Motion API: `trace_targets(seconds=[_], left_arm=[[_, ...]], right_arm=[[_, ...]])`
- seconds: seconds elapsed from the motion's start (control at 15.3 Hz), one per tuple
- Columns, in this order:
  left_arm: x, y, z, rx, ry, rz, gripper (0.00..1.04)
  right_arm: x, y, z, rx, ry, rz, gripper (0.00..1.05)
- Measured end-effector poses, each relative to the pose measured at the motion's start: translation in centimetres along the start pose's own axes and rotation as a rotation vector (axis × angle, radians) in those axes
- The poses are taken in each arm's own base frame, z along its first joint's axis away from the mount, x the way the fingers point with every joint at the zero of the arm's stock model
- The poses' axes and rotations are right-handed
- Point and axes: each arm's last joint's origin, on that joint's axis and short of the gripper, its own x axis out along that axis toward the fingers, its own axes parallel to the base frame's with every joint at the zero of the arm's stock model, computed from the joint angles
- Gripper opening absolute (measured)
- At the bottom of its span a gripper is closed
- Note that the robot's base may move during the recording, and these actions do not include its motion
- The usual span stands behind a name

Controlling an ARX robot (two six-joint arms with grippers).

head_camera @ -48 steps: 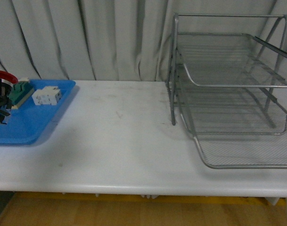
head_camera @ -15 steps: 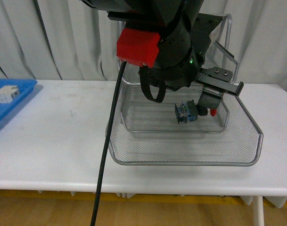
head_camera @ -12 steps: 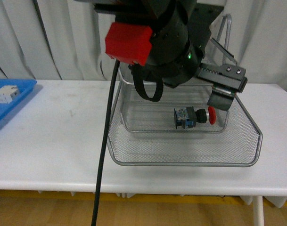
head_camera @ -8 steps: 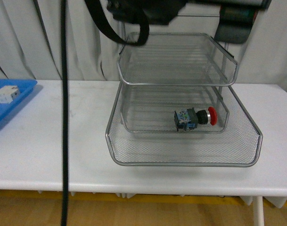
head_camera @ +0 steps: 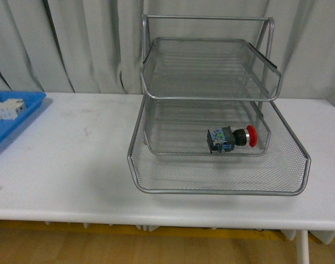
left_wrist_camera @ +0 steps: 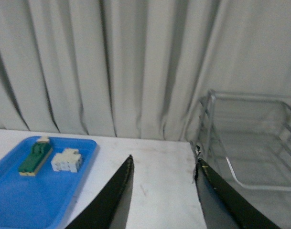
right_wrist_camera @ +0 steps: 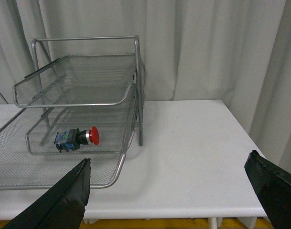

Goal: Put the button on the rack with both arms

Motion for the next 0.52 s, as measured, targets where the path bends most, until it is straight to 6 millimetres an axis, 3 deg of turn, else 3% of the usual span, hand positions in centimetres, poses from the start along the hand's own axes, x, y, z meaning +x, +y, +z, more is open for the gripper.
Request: trace_targets(seconds=[0.2, 0.52], left_arm=[[-2.1, 2.0, -3.9, 0.015, 0.045, -0.026, 0.04], [-5.0, 4.1, -6.7, 0.008, 0.036, -0.03, 0.02]], right_arm=[[0.0, 0.0, 0.0, 0.0, 0.0, -0.001, 0.98], [0.0, 0.0, 0.0, 0.0, 0.0, -0.001, 0.98]])
